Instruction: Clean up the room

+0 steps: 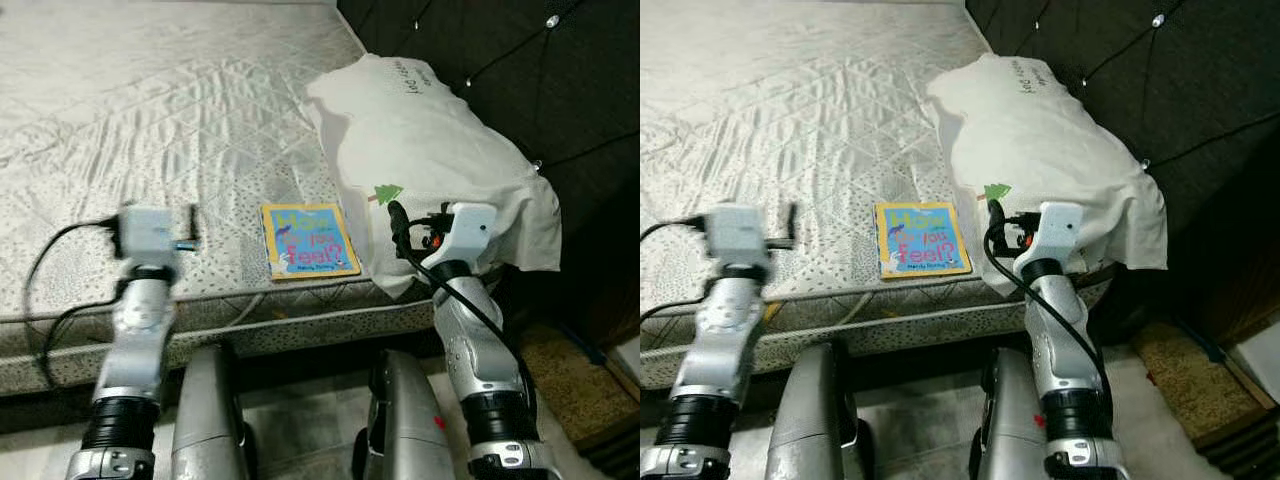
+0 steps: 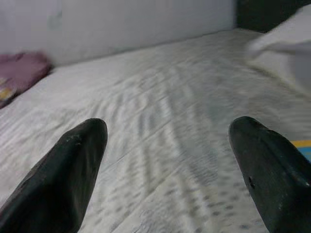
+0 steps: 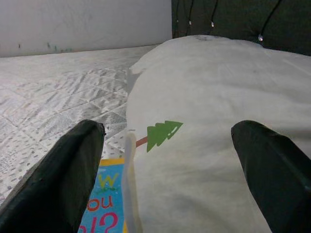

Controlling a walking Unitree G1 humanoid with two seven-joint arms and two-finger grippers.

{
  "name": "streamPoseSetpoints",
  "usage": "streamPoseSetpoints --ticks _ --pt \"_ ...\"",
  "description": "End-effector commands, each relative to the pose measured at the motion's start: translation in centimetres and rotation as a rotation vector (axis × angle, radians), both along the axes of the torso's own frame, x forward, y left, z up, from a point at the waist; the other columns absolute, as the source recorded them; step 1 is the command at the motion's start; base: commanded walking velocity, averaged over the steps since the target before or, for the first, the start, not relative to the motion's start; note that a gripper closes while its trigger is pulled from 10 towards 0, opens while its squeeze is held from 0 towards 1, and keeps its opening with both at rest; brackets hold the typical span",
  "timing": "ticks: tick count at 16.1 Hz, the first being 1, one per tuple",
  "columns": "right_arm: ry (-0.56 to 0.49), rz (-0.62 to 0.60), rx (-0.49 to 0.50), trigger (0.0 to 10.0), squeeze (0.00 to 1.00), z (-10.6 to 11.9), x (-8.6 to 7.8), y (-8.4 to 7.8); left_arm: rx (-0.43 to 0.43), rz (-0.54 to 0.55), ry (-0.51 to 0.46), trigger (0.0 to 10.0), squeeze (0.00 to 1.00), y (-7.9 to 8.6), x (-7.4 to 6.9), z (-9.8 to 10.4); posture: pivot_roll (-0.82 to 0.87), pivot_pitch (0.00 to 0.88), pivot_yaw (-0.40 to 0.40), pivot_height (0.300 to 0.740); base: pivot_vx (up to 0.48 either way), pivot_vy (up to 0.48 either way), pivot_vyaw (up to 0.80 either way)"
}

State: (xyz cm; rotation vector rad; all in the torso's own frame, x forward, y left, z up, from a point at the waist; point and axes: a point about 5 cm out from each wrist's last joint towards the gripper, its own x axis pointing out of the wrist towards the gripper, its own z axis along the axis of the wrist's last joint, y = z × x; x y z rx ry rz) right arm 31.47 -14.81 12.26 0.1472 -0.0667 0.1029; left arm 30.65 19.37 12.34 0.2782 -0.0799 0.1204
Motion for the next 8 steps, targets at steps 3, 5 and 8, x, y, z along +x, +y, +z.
streamPoseSetpoints --ticks 3,5,8 --pt "-0.016 0.001 0.013 10.0 0.0 -0.1 -0.8 -0.5 0.002 -0.079 -0.037 10.0 0.0 -2.0 -0.8 0.2 0.0 0.0 -0.03 0.597 0.0 0.0 0.0" --pt "-0.011 0.017 0.008 10.0 0.0 -0.2 -0.9 -0.2 -0.028 -0.085 -0.01 10.0 0.0 -2.4 -1.4 -0.4 -0.01 0.0 -0.039 0.617 0.0 0.0 0.0" --pt "-0.024 0.047 -0.006 10.0 0.0 0.6 -0.6 -0.1 -0.063 -0.158 0.02 10.0 0.0 -4.2 -1.6 -0.9 -0.01 0.0 -0.061 0.652 0.0 0.0 0.0"
